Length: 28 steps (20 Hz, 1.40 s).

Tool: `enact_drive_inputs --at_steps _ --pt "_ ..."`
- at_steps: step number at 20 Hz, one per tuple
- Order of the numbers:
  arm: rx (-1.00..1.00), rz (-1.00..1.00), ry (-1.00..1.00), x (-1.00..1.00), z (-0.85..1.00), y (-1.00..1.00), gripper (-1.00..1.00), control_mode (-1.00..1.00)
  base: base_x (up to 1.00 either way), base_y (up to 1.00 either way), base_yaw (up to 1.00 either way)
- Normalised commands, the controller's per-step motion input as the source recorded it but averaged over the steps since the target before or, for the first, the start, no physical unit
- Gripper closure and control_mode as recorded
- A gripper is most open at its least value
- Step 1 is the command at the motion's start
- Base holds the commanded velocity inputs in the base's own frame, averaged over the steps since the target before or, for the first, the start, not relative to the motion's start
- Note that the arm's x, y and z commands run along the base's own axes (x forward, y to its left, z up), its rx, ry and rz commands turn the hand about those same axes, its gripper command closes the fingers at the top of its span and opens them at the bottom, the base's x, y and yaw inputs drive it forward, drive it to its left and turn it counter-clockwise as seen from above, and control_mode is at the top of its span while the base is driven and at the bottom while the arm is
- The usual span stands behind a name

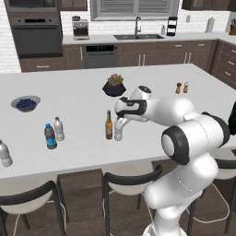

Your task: Move the plastic bottles in the middle to the plastics group, and the glass bottles in the middle to the glass group.

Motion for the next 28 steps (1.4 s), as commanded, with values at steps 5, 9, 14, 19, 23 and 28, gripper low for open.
enact_drive_inputs --at_steps 5,9,14,19,23,28 --pt "0.0 0.02 0.07 0.12 0.0 0.09 -1.0 -1.0 0.0 0.0 0.0" --pt "0.0 0.02 -0.03 0.09 -0.06 0.0 -1.0 -1.0 0.0 0.0 0.0" --pt "0.0 0.01 -0.02 0.05 -0.06 0.0 -1.0 -1.0 0.0 0.0 0.0" --pt "0.0 0.03 0.0 0.17 -0.18 0.0 -1.0 -1.0 0.0 0.0 0.0" --pt "0.0 0.03 0.0 0.01 -0.04 0.0 -1.0 -1.0 0.0 0.0 0.0" --pt "0.0 0.03 0.0 0.0 -0.04 0.02 -1.0 -1.0 0.0 0.0 0.0"
